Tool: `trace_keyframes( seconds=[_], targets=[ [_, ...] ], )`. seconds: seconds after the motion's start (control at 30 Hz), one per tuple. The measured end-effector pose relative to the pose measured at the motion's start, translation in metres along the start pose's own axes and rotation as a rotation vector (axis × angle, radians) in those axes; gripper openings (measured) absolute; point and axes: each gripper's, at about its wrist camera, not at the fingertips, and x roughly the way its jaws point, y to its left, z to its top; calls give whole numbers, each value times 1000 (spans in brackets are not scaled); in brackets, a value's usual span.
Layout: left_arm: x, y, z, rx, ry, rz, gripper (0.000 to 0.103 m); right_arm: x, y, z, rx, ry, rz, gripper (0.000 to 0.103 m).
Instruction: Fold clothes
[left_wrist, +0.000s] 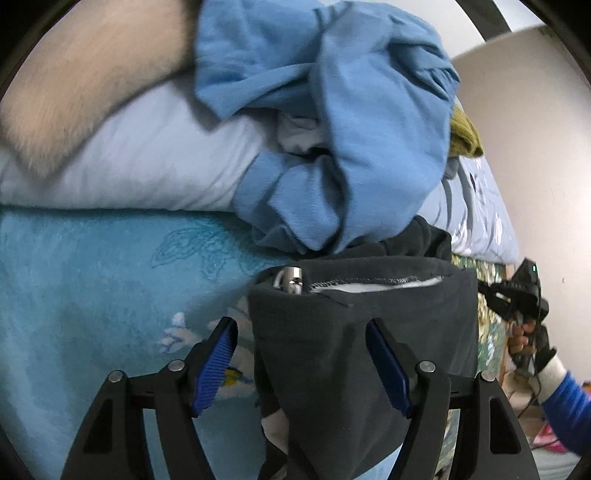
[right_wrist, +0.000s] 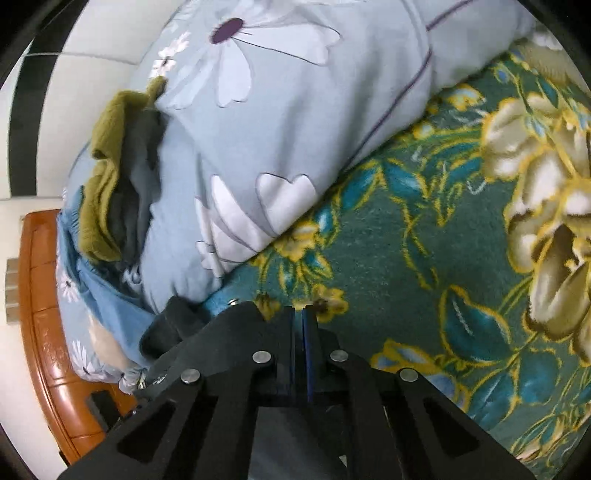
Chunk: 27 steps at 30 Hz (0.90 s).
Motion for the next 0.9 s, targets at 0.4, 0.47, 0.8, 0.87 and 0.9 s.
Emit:
trace_keyframes(
  seconds=[0.4, 0.47, 0.8, 0.87, 0.9],
  targets=[
    [17, -2, 3, -49, -10, -30, 74, 23, 18, -5, -57, 60, 52, 59],
    [16, -1, 3, -59, -16, -35, 73, 30, 18, -8, -51, 68, 50, 59],
    [-13, -19, -1, -48, -121, -58, 21, -5, 39, -29, -133, -19, 75, 17],
    [-28, -27, -1, -42, -165, -80, 19, -20, 42, -32, -140, -48, 118, 13],
    [-36, -31, 0, -32, -183, -83, 19, -25, 45, -30, -150, -66, 130, 13]
  ],
)
